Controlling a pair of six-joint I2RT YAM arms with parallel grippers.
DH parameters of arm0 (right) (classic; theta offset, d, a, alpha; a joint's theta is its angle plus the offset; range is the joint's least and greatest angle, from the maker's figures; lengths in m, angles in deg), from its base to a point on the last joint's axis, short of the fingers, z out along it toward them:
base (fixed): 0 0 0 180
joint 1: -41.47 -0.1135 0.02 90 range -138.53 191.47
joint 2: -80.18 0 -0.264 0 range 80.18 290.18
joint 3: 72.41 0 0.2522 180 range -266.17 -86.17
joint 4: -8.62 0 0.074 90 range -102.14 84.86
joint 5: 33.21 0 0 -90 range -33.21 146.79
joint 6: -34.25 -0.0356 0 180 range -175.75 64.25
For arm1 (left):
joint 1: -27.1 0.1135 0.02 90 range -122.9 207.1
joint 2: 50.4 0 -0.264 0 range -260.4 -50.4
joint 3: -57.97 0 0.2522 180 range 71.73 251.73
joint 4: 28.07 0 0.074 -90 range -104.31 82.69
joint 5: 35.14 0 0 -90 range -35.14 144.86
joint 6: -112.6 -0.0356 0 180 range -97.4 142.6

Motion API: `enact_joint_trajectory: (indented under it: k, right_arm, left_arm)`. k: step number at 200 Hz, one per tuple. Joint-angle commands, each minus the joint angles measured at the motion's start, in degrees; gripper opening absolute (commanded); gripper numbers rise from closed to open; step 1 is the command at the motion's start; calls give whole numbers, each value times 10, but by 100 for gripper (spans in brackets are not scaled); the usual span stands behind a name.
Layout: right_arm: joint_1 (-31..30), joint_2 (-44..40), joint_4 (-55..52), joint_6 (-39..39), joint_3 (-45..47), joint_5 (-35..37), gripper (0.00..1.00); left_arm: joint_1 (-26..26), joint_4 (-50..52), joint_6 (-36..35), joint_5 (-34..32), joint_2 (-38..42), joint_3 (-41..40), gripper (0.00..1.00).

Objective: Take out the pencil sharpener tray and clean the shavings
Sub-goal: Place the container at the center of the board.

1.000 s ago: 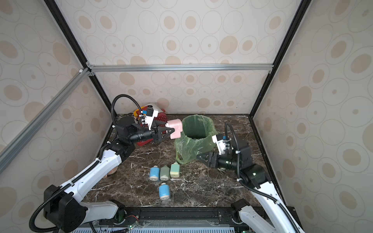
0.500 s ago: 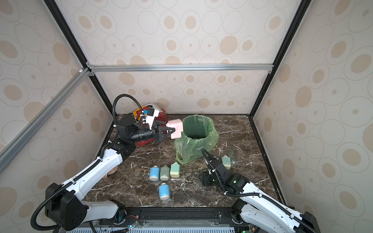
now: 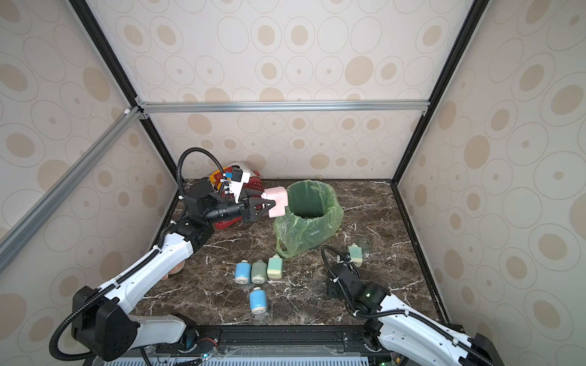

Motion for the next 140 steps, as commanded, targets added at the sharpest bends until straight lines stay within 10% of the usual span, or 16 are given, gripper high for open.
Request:
enact_joint_trajectory:
  k: [1,42,140]
  right_arm:
    - [-5,19,-13,-12,-18,17,37]
    - [-5,17,-22,18,-29,9,75]
    - [8,3,-121,179,-211,-76,99]
  left_arm:
    - [1,-38,6,12,0,28,0]
    - [1,-38,5,12,-1,28,0]
    - [1,-88,41,60,-13,32,0]
